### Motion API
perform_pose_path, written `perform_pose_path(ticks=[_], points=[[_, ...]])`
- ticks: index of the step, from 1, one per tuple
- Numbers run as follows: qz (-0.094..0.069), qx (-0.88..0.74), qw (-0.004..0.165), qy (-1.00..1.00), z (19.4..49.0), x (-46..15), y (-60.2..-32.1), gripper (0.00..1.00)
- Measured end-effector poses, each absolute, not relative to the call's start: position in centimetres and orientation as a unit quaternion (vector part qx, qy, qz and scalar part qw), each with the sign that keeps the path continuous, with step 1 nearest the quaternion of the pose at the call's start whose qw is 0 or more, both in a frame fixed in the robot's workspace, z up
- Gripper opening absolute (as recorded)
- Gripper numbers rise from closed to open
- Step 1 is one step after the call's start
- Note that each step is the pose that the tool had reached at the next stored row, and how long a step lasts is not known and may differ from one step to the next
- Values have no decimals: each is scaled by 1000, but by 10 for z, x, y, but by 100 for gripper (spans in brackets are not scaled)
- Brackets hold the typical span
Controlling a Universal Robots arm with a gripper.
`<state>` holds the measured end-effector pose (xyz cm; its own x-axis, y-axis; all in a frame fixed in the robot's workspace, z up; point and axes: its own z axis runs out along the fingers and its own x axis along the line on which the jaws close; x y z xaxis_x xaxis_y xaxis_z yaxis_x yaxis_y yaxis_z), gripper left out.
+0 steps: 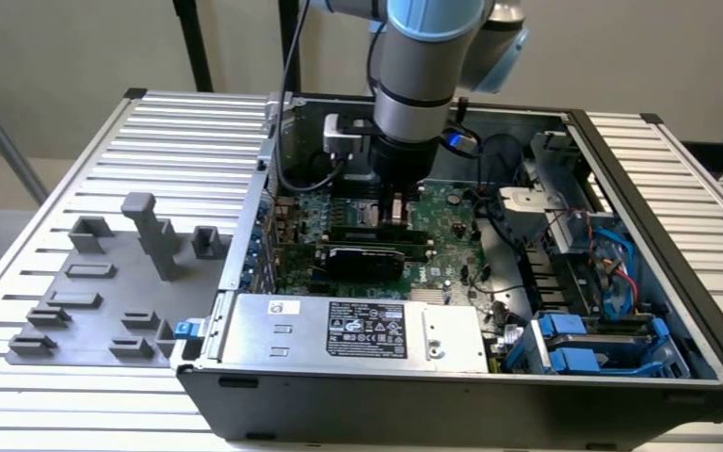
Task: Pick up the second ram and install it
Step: 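Insert the second ram into the second slot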
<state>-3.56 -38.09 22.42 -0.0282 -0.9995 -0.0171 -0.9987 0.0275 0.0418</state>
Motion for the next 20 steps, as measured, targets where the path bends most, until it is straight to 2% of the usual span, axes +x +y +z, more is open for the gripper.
perform_pose_path(ticks=[11,12,13,14,20], points=[[-16,697,10,-717,222,-38,-380,15],[-16,697,10,-717,222,-38,-380,20],[-16,697,9,-717,222,-38,-380,20],[-16,697,9,-717,222,-38,-380,27],[-16,697,9,-717,233,-38,-380,27]])
